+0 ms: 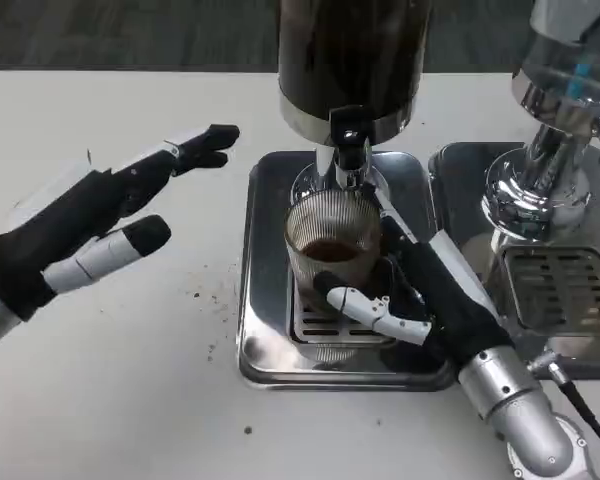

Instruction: Grasp the cup under the faucet to collect the drink, then remove the cup.

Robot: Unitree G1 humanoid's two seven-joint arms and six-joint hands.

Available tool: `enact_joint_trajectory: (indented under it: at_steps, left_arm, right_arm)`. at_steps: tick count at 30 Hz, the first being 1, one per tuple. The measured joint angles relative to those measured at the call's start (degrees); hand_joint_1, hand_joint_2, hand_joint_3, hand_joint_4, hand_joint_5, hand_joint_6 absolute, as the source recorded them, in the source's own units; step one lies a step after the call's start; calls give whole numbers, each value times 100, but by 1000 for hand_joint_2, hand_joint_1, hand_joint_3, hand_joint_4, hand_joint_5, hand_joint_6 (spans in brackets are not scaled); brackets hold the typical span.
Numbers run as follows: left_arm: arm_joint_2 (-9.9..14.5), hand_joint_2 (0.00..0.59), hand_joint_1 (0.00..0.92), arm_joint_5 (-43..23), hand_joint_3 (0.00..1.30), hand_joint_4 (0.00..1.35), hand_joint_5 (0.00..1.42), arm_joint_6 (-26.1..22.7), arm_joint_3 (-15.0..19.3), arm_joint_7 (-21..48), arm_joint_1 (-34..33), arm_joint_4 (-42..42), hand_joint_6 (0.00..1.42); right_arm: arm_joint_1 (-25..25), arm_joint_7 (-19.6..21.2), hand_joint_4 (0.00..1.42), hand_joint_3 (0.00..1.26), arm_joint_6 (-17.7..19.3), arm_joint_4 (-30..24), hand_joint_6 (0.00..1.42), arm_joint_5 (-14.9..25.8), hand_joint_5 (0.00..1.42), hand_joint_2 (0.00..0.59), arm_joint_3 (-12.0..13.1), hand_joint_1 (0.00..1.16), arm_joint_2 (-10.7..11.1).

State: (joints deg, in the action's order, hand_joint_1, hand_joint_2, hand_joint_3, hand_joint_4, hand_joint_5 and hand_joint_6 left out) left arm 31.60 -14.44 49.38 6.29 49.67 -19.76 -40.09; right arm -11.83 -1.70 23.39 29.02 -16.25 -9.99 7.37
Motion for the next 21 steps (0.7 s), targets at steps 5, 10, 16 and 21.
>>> enact_joint_trajectory:
  at_steps: [5, 10, 16, 21]
  left_arm:
    - [9, 88, 0, 0, 132, 82, 104, -23, 12, -38, 98, 57, 40]
    - [25, 90, 0, 0, 141, 91, 114, -50, 45, -60, 135, 68, 42]
    - [60, 91, 0, 0, 145, 99, 115, -67, 92, -60, 159, 84, 49]
    - [62, 93, 0, 0, 156, 113, 118, -113, 121, -60, 171, 108, 53]
  right_arm:
    - [-49, 114, 0, 0, -26, 59, 55, -64, 0, 234, -46, 566, -18]
    - [-94, 238, 0, 0, -72, 111, 83, -168, 0, 235, -103, 561, -24]
    - [-142, 381, 0, 0, -93, 171, 128, -242, 50, 236, -168, 560, -38]
    - [-193, 469, 29, 0, -91, 220, 186, -249, 107, 236, -216, 560, -67]
